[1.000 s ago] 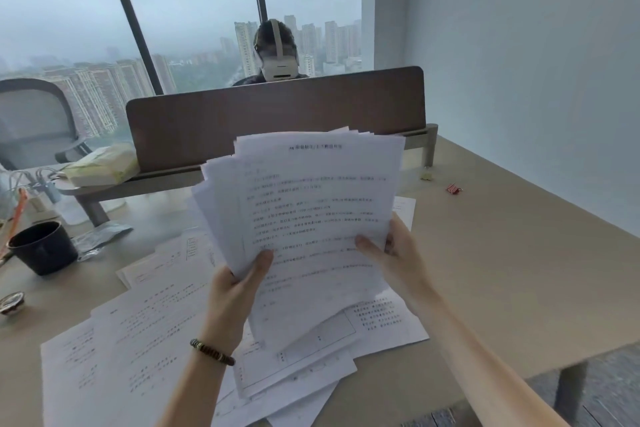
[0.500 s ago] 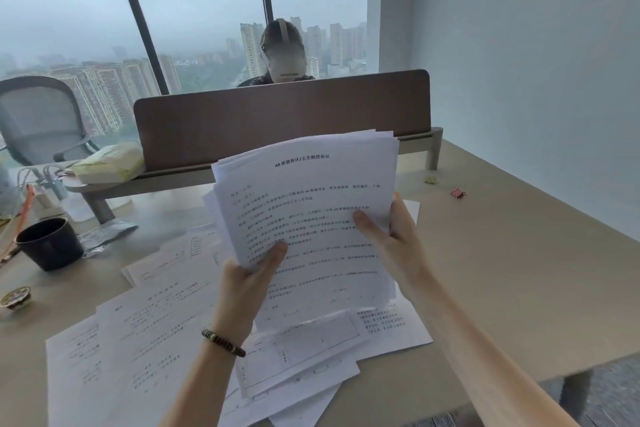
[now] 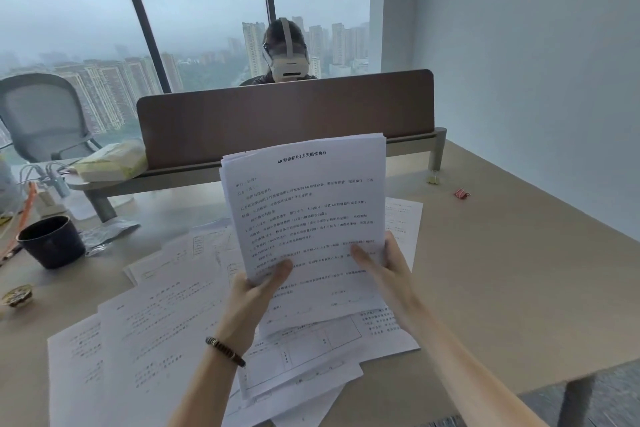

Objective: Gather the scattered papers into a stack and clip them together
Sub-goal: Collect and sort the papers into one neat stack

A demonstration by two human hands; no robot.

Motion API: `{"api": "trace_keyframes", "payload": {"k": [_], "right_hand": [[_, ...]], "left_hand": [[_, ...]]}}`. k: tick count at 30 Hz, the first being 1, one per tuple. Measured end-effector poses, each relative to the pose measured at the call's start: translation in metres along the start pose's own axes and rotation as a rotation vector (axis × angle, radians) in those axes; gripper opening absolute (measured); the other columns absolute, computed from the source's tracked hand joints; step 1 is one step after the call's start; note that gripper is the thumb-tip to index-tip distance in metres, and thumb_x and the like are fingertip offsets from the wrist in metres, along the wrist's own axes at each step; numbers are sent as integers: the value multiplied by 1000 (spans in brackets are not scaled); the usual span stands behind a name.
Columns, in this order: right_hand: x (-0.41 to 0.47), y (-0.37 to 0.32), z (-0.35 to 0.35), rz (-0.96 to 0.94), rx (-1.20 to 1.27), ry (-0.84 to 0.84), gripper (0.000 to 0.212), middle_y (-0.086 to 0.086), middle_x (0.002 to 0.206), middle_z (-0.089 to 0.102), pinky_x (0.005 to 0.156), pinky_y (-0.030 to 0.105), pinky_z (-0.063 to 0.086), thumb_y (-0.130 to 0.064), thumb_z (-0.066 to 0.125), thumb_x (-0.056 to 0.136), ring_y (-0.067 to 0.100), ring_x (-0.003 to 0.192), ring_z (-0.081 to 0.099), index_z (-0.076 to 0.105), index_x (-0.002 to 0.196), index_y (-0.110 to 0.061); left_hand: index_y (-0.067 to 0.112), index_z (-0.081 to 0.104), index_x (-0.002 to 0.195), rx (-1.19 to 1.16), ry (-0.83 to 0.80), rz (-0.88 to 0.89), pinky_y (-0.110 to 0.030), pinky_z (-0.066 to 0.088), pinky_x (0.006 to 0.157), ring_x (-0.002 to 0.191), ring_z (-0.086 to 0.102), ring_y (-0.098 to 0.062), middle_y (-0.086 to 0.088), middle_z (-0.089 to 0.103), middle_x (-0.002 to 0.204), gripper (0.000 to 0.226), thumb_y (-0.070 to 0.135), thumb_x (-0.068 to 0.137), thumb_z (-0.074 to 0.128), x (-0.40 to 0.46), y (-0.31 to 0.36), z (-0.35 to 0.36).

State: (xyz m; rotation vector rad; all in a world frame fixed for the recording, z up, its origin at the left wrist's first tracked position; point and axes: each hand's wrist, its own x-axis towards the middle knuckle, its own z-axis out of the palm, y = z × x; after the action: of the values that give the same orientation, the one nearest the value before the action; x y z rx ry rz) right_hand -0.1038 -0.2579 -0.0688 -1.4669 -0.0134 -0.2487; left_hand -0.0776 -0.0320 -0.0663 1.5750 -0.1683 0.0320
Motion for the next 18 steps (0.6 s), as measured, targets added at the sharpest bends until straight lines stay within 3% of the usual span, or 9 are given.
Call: {"api": "trace_keyframes", "payload": {"k": [2, 4, 6, 9, 12, 16, 18], "right_hand": [[0, 3, 1, -5, 15, 16, 31, -16, 117, 71, 87, 32, 58, -31, 65, 96, 8, 111, 68, 55, 125, -25], [-2, 9, 2, 1, 0, 4, 31, -19, 119, 70, 84, 25, 58, -29, 61, 99, 2, 110, 67, 54, 129, -29], [-4, 17, 1, 28, -63, -6, 28, -23, 117, 68, 81, 20, 56, -31, 56, 102, -2, 109, 65, 53, 129, -33], [0, 24, -3, 73, -140, 13, 15, -19, 114, 68, 87, 26, 53, -29, 51, 105, 5, 111, 64, 54, 119, -32], [7, 15, -3, 91, -260, 29, 15, -16, 114, 65, 82, 28, 51, -21, 46, 105, 6, 107, 62, 52, 113, -32], [16, 6, -6, 128, -437, -77, 21, -15, 115, 66, 77, 20, 48, -24, 45, 104, 12, 109, 64, 60, 117, -30], [22, 11, -10, 129, -702, -70, 32, -7, 125, 61, 88, 23, 47, -38, 40, 105, 19, 122, 56, 59, 128, -25]], "left_hand": [[36, 77, 97, -1, 4, 1, -48, 59, 86, 101, 69, -25, 1, 77, 103, 24, 48, 76, 78, 1, -2, 1], [35, 72, 104, -6, 3, 13, -26, 60, 77, 101, 69, -10, 11, 77, 103, 21, 36, 82, 73, 0, -6, 3], [35, 68, 110, 4, -2, 19, -18, 56, 76, 102, 67, -4, 16, 75, 105, 25, 31, 85, 68, -1, -9, 5], [34, 67, 114, 27, -12, 0, -29, 55, 88, 106, 67, -9, 11, 74, 110, 26, 35, 88, 64, 1, -10, 3], [30, 65, 120, 69, -56, -37, -43, 54, 96, 112, 65, -20, 2, 72, 116, 29, 37, 92, 58, 7, -7, -5], [22, 70, 110, 127, 22, -150, -52, 57, 89, 102, 70, -33, -10, 75, 108, 21, 31, 97, 56, 16, -7, -18], [14, 71, 106, 109, 96, -254, -46, 60, 80, 92, 73, -32, -11, 77, 100, 21, 28, 98, 57, 19, -11, -27]]}}
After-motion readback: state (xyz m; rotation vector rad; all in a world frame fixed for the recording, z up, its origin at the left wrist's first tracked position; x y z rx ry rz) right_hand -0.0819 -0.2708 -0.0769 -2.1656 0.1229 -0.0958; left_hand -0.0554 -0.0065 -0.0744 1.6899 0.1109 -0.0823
